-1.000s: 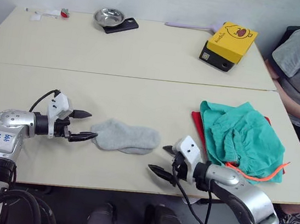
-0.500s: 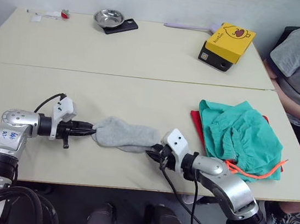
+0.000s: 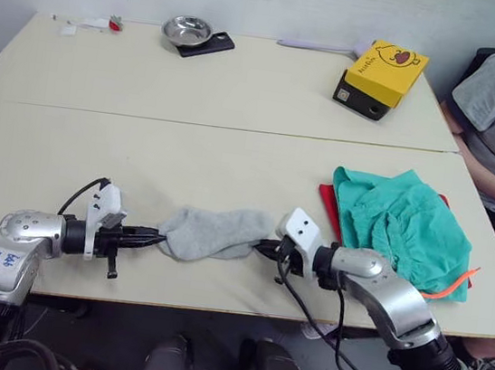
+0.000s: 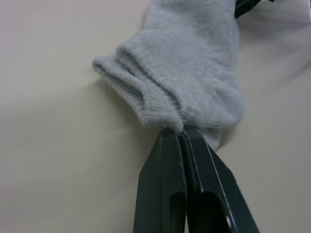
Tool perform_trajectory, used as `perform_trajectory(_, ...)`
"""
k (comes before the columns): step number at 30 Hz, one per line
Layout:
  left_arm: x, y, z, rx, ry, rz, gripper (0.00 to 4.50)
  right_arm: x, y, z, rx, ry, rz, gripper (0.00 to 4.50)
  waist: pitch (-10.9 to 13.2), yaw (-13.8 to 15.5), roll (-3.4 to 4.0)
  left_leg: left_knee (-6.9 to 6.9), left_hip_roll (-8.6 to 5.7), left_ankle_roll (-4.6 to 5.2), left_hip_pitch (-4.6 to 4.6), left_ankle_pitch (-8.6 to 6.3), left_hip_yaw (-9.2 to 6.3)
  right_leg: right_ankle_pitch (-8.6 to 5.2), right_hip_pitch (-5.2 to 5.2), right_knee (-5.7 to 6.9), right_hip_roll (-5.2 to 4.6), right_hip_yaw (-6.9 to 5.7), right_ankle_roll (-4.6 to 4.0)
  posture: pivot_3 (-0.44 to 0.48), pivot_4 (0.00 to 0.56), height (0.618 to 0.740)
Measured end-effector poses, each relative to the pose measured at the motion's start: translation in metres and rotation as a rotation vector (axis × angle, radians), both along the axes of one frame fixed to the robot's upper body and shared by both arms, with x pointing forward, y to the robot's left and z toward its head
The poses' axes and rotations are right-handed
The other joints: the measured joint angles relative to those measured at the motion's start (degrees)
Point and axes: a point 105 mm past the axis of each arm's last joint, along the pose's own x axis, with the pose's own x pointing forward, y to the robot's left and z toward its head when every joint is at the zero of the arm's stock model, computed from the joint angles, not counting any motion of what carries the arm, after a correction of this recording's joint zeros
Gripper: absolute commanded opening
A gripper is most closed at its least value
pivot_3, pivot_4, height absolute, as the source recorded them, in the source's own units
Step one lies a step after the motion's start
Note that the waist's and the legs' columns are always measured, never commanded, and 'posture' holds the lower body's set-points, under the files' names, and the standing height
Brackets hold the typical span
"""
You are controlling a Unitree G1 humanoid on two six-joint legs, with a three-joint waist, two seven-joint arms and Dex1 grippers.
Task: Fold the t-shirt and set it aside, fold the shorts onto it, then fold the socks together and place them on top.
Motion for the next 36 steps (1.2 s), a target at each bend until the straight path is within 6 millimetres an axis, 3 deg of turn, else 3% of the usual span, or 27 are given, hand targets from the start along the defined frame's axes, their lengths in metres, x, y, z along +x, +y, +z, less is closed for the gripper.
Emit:
perform_trajectory(12,-0.019,0.001,-0.014,-0.006,0.017,0.118,0.0,0.004,-0.001,-0.001,-0.008,-0.05,0.071,0.05,0.01,-0.1,0.03,-0.04,0.01,-0.02,0.01,-0.02,0.0,0.0,-0.01,-0.05,0.01,-0.01,0.0,0.0,0.15,0.74)
perform_trajectory(16,-0.017,0.001,-0.011,-0.013,-0.004,0.144,0.0,0.004,-0.001,-0.001,-0.01,-0.047,0.08,0.05,0.02,-0.08,0.03,-0.05,0.01,-0.02,0.01,-0.02,-0.01,0.01,-0.01,-0.05,0.01,-0.01,-0.01,0.0,0.15,0.74)
perform_trajectory(19,-0.016,0.004,-0.009,-0.032,0.006,0.172,0.67,0.002,-0.004,-0.001,-0.002,-0.012,0.079,0.67,0.02,-0.05,0.03,-0.1,0.02,-0.02,0.01,-0.03,-0.01,0.01,-0.01,-0.1,0.01,-0.01,-0.02,0.0,0.15,0.74)
perform_trajectory(25,-0.024,0.018,-0.003,-0.099,0.165,0.199,2.68,-0.01,-0.026,0.005,0.014,0.119,0.085,2.71,0.08,-0.03,0.1,-0.1,0.02,-0.02,-0.05,-0.04,-0.05,0.01,-0.02,-0.17,0.0,-0.04,-0.02,0.0,0.15,0.74)
perform_trajectory(26,-0.025,0.023,0.001,-0.107,0.184,0.207,2.91,-0.013,-0.032,0.007,0.021,0.165,0.087,2.71,0.1,-0.02,0.13,-0.11,0.02,-0.02,-0.04,-0.04,-0.05,0.01,-0.02,-0.18,-0.02,-0.04,-0.02,0.0,0.15,0.74)
perform_trajectory(29,-0.023,0.03,0.016,-0.157,0.213,0.234,2.91,-0.018,-0.037,0.02,0.073,0.266,0.092,2.71,0.12,0.0,0.17,-0.1,0.02,-0.02,-0.03,-0.04,-0.12,0.0,-0.01,-0.18,-0.02,-0.06,-0.06,0.0,0.15,0.74)
perform_trajectory(33,-0.023,0.019,0.022,-0.22,0.331,0.215,2.91,-0.005,-0.023,0.039,0.145,0.304,0.041,2.71,0.16,-0.51,0.24,-0.15,0.04,-0.03,-0.03,-0.03,-0.11,0.04,-0.05,-0.17,-0.01,-0.04,-0.13,0.0,0.15,0.74)
perform_trajectory(36,-0.022,0.009,0.022,-0.216,0.373,0.204,2.91,0.002,-0.015,0.04,0.158,0.326,-0.004,2.71,0.16,-0.32,0.24,-0.23,0.02,-0.06,-0.09,-0.03,-0.11,0.03,-0.09,-0.24,-0.02,-0.05,-0.14,0.0,0.15,0.74)
